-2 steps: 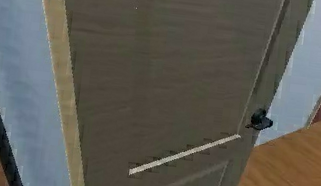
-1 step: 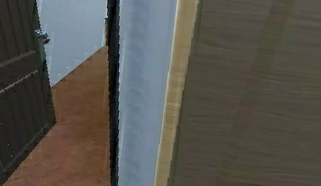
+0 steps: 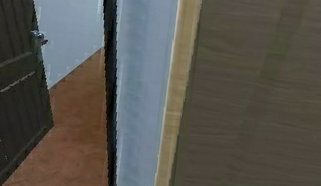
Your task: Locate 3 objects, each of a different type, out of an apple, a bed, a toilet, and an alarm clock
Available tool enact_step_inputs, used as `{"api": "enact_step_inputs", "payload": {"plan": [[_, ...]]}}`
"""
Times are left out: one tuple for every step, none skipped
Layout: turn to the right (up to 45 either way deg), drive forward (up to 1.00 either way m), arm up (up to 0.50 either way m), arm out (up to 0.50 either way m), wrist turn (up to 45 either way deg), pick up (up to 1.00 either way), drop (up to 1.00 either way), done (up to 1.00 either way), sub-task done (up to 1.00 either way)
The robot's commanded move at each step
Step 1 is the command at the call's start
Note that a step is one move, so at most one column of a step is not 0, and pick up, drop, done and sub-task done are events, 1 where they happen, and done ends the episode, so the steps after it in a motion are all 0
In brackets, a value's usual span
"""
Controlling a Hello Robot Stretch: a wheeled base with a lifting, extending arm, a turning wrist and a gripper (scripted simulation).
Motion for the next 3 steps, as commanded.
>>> {"api": "enact_step_inputs", "payload": {"plan": [[45.0, 0.00, 0.00, 0.00, 0.0, 0.00, 0.00, 0.00, 0.00], [45.0, 0.00, 0.00, 0.00, 0.0, 0.00, 0.00, 0.00, 0.00], [45.0, 0.00, 0.00, 0.00, 0.0, 0.00, 0.00, 0.00, 0.00]]}}
